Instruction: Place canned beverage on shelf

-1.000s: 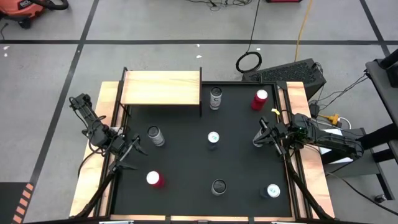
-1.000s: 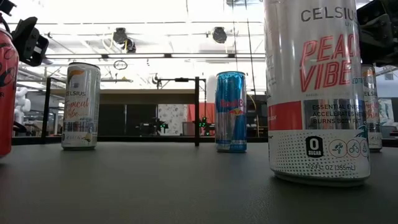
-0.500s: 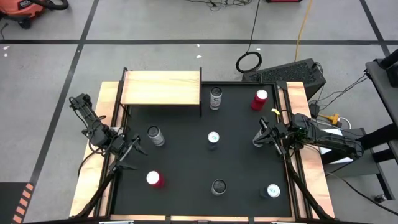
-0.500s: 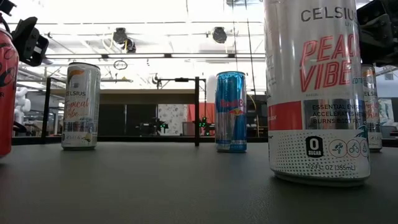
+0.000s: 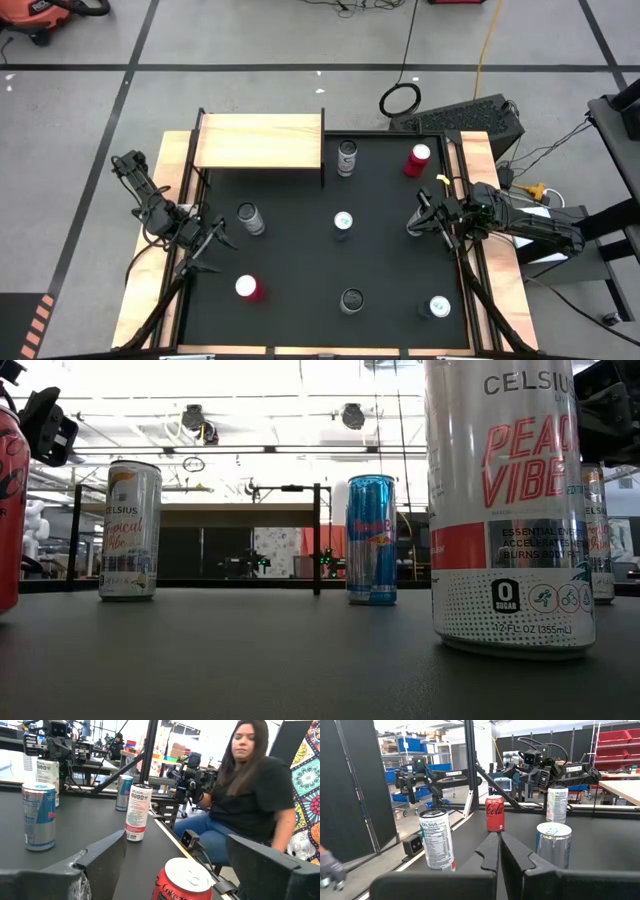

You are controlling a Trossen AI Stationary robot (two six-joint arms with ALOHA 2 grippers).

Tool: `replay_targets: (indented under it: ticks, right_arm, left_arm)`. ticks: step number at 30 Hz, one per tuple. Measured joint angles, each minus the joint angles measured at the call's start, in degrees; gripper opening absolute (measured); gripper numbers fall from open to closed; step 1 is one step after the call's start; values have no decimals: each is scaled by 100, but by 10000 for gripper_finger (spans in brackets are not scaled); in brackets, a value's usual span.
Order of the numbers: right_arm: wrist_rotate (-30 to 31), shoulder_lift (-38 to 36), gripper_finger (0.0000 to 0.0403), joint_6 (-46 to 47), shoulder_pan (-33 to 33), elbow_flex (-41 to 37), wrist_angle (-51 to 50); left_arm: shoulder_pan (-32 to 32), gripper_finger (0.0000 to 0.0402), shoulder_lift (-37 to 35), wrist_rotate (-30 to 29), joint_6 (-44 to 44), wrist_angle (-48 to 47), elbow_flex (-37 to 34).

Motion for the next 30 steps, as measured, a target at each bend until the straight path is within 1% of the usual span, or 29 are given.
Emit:
replay_targets:
  ticks: [28,30]
  right_arm:
    - [-2,1,0,2,-1,4,39]
    - [-2,1,0,2,-1,4,39]
  left_arm:
    - [0,344,-1,-23,5,1,-1]
    - [2,344,-1,-54,205,3,-1]
